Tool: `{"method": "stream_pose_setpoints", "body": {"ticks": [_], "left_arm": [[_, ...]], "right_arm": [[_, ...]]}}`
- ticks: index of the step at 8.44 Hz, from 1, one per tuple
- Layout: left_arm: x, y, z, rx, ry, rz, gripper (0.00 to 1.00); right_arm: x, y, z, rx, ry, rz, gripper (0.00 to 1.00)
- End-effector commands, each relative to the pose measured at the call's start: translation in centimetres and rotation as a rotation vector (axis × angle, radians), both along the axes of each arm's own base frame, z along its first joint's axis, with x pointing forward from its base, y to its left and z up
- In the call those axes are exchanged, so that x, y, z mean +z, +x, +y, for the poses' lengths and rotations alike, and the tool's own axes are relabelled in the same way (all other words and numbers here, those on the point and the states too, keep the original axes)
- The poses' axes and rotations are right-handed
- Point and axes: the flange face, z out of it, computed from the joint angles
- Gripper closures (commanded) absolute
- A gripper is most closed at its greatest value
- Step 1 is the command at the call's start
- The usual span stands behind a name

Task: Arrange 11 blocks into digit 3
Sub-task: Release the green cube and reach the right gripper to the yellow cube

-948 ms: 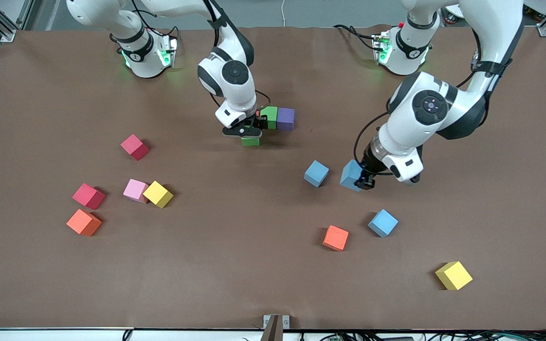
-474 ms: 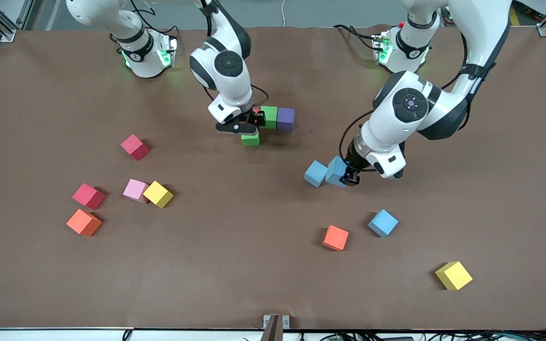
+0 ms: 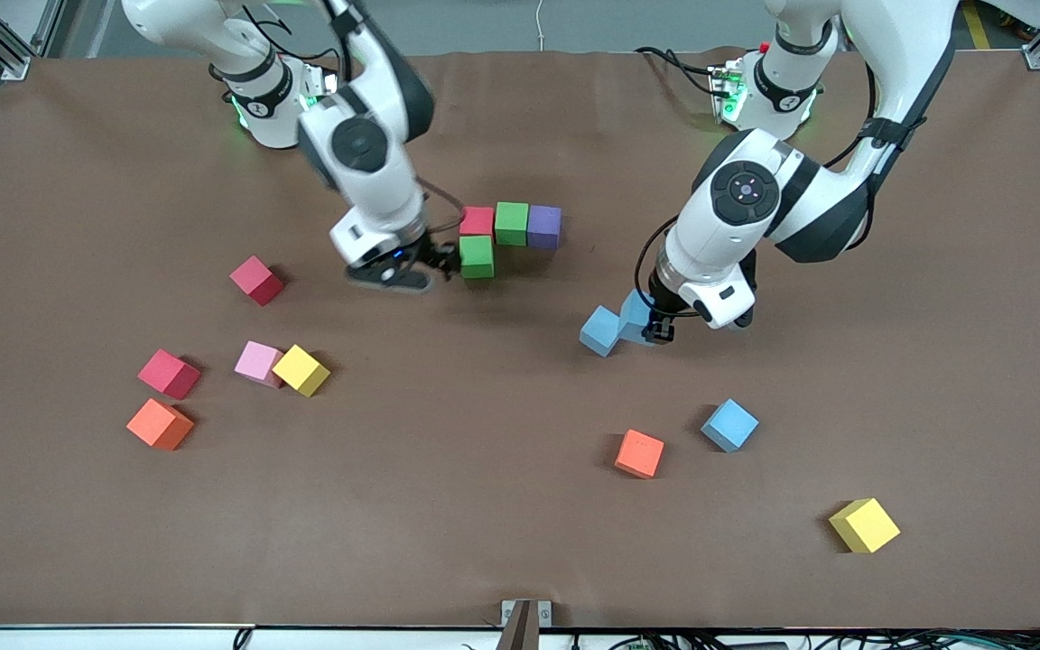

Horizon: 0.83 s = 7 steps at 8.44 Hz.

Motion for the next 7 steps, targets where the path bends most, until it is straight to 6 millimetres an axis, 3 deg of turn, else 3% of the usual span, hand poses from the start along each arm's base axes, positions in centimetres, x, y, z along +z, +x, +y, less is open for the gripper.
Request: {"method": "stream_pose_setpoints", "body": {"ticks": [1, 4, 7], "left_arm": [[1.8, 1.4, -0.4, 0.015, -0.002, -0.03, 0.71], [5.6, 3.4, -0.6, 0.04, -0.051, -0.092, 0.71], [5.8, 3.2, -0.7, 0.043, -0.049, -0.093, 0.71]], "right_arm": [[1.3, 4.9, -6.7, -0.098, 0.005, -0.035, 0.01], [-0.8, 8.0, -12.8, -0.251, 0.015, -0.04, 0.01], [-4.5, 8.6, -15.1, -0.378, 0.024, -0.065, 0.01]]}}
